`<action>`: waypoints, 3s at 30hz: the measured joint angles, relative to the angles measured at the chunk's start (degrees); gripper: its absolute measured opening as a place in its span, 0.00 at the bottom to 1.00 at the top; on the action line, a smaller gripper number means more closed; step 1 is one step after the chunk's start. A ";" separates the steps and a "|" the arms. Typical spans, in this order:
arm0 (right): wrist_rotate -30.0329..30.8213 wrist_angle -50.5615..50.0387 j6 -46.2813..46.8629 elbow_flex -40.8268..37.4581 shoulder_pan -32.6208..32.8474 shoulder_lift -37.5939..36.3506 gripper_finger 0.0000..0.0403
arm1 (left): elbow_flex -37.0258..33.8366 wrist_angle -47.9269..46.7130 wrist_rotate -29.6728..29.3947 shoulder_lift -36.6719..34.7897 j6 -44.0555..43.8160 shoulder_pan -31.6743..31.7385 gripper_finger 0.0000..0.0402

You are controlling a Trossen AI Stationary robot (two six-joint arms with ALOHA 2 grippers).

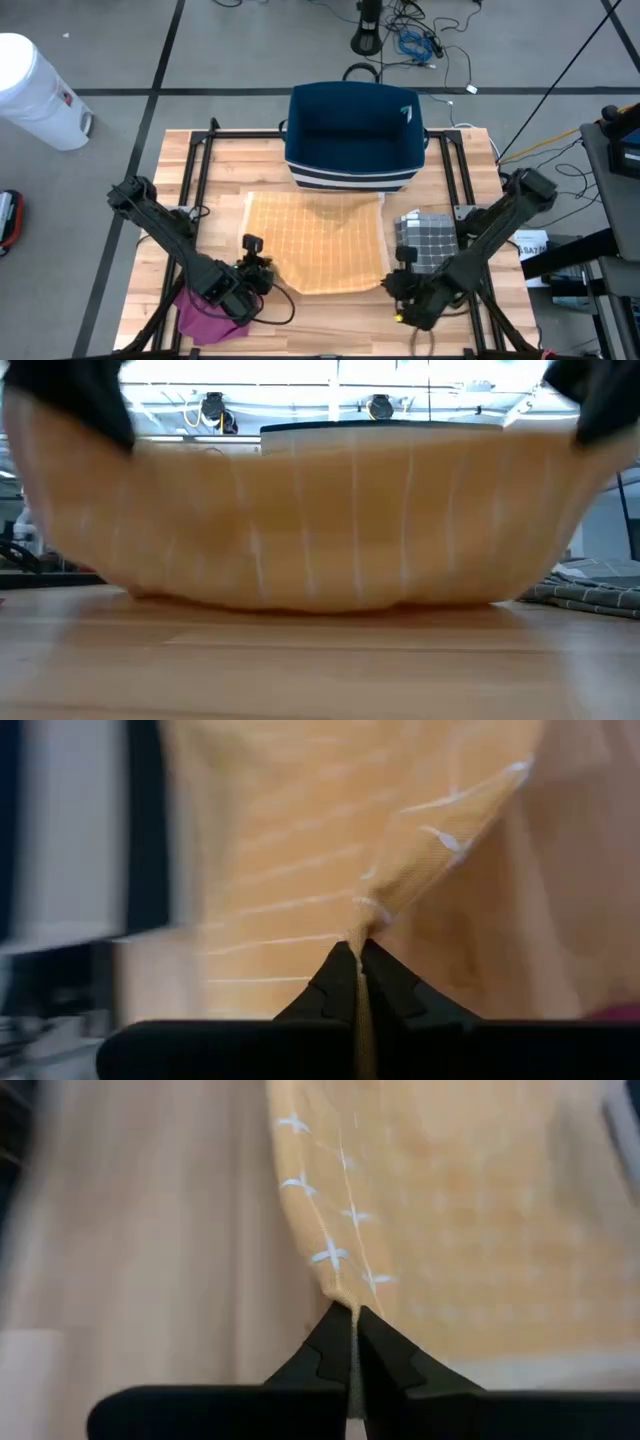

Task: Fold towel
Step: Fold the orange patterned towel

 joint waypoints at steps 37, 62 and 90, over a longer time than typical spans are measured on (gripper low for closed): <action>13.16 0.71 -13.00 0.04 8.08 -28.28 0.00 | 36.47 -26.70 -15.03 -0.05 3.26 2.27 0.01; 14.78 -17.56 -8.14 0.04 -9.62 -15.00 0.21 | 11.20 -9.16 -9.58 -0.09 12.35 25.97 0.28; -0.78 8.01 -13.07 0.04 -4.18 -2.18 0.50 | -2.33 13.27 19.16 -0.09 21.62 19.84 0.55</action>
